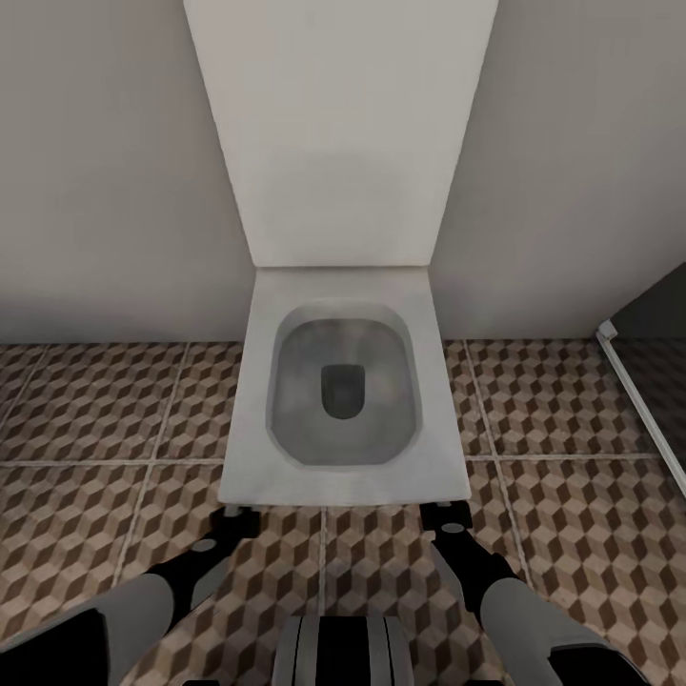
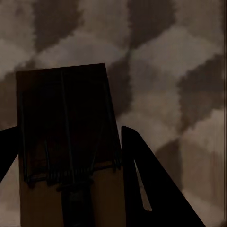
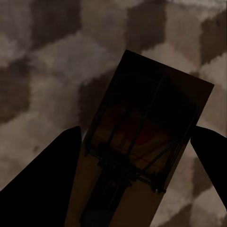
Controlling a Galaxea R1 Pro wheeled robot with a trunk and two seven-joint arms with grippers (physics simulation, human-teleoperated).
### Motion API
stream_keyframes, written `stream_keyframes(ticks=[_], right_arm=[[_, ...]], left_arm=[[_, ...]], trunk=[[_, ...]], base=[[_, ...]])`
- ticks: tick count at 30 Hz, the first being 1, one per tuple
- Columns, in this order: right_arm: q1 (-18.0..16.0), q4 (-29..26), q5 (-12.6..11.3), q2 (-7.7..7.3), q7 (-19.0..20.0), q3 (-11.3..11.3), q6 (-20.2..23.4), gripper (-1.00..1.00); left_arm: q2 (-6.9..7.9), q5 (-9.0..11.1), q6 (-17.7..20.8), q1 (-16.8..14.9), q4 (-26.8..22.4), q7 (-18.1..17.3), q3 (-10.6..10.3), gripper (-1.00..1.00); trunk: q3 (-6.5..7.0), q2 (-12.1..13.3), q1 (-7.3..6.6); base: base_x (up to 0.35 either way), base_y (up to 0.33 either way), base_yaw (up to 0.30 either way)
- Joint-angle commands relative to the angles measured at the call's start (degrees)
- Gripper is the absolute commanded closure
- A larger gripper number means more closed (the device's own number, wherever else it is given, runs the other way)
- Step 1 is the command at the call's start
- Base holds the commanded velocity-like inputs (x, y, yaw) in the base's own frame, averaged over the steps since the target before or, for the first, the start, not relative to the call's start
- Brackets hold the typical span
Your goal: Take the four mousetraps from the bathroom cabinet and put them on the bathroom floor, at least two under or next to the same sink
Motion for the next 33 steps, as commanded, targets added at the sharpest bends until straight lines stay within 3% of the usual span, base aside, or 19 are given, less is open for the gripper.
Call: stream_keyframes(ticks=[1,14,23,33], right_arm=[[-0.02,0.04,0.4,-0.04,-0.37,0.21,0.02,1.0],[-0.02,0.04,0.51,0.0,-0.37,0.06,-0.14,1.0],[-0.02,-0.17,0.56,0.07,-0.37,0.03,0.28,1.0],[-0.02,-0.15,0.44,-0.12,-0.37,0.11,0.16,1.0]], left_arm=[[-0.13,0.13,-0.05,-0.01,-0.21,0.46,-0.47,1.0],[-0.61,0.24,-0.09,-0.06,-0.32,0.68,-0.26,1.0],[-0.51,0.38,-0.24,-0.07,-0.31,0.61,-0.12,1.0],[-0.42,0.49,-0.22,-0.04,-0.31,0.59,-0.02,1.0]], trunk=[[-0.03,-0.01,-0.01],[-0.03,-0.01,-0.01],[-2.02,-0.13,0.22],[-2.47,-0.16,0.27]], base=[[0.0,0.0,0.0],[0.0,0.0,0.0],[0.0,0.0,0.0],[0.0,0.0,0.0]])
